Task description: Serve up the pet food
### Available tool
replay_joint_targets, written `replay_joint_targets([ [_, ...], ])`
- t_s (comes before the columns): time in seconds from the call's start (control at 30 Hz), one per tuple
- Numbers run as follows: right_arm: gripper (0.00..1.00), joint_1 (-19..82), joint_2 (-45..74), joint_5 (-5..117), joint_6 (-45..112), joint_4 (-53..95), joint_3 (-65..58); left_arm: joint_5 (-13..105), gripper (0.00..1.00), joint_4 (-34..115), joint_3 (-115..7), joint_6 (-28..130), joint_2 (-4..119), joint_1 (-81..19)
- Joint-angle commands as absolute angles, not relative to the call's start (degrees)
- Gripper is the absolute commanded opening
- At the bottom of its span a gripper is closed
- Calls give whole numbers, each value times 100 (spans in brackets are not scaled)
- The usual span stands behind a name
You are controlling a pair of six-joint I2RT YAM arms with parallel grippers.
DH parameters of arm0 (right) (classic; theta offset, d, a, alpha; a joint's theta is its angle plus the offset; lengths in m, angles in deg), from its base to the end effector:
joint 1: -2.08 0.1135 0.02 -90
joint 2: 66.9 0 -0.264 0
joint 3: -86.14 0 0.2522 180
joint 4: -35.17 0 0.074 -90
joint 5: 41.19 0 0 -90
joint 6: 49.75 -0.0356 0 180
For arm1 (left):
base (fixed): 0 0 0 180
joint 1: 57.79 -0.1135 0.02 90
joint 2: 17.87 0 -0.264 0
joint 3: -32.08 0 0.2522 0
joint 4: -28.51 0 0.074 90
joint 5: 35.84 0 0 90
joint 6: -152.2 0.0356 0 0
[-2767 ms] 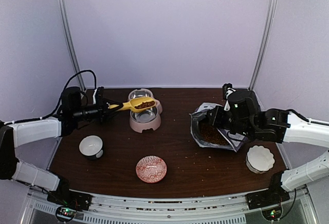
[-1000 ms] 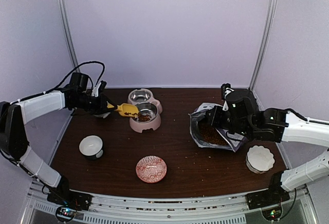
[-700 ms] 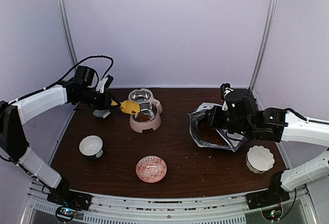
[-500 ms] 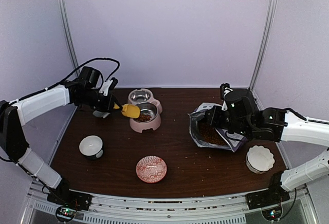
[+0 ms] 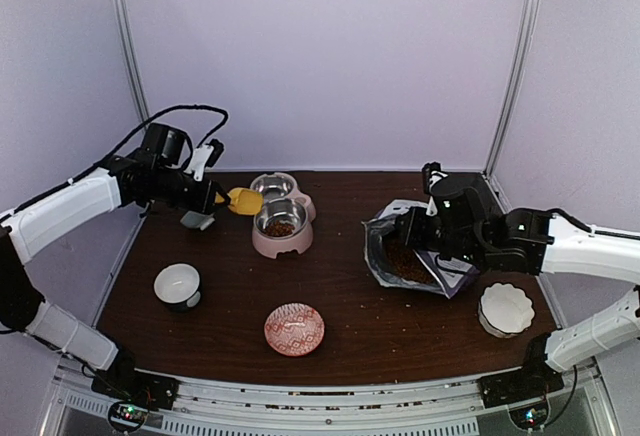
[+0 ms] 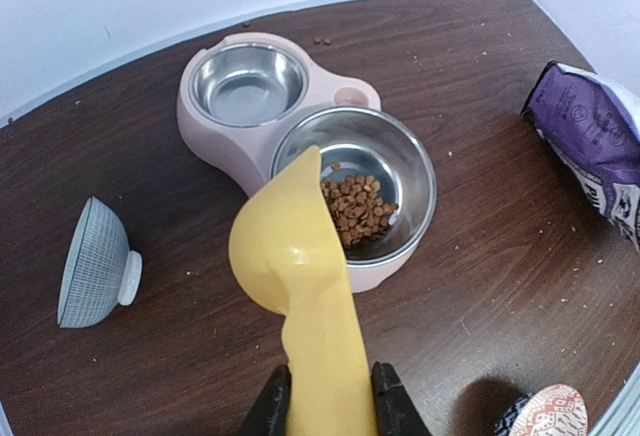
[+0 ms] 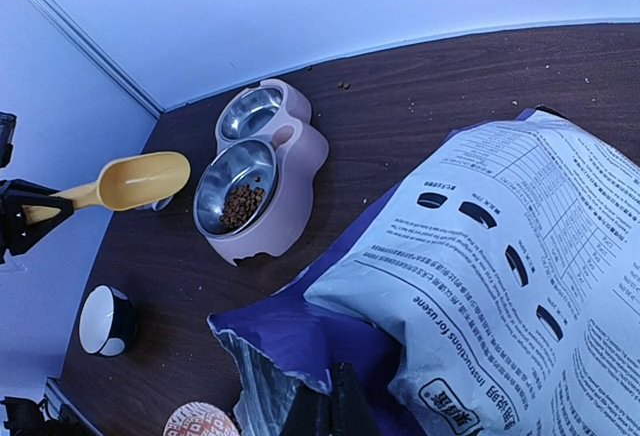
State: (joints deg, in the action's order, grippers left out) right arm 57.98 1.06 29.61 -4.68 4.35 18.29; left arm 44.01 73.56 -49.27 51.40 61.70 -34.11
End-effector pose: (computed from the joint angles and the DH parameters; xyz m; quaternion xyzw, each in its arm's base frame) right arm 0.1585 0.2132 0.3024 -0.0002 0.8618 0.2821 0.4215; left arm 0.2756 -0.1277 0.3062 0.1374 0.9047 -0.1946 0.3532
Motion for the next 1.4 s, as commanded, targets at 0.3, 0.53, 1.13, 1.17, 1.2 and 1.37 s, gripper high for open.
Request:
replay_joint_targets([
  [0.3, 0, 5853, 443, 3072, -7, 518, 1324, 2271, 0, 6247, -4029, 4989, 4119, -3090],
  [0.53, 0, 6026, 893, 3160, 199, 566, 911, 2185, 0, 6191, -3723, 4664, 3654, -2205],
  [1.13, 0, 6151, 1115, 3200, 152, 563, 802, 2661, 0, 5729, -3415, 4309, 4178, -980],
  [1.17, 0, 6157, 1119, 3198, 156, 563, 800, 2665, 0, 5666, -3408, 4298, 4217, -922],
  [1.2, 0, 6158, 1123, 3196, 153, 565, 798, 2658, 0, 5588, -3399, 4284, 4262, -884],
  [1.37, 0, 6229, 1169, 3284, 228, 636, 759, 3114, 0, 5535, -3606, 4440, 4728, -516],
])
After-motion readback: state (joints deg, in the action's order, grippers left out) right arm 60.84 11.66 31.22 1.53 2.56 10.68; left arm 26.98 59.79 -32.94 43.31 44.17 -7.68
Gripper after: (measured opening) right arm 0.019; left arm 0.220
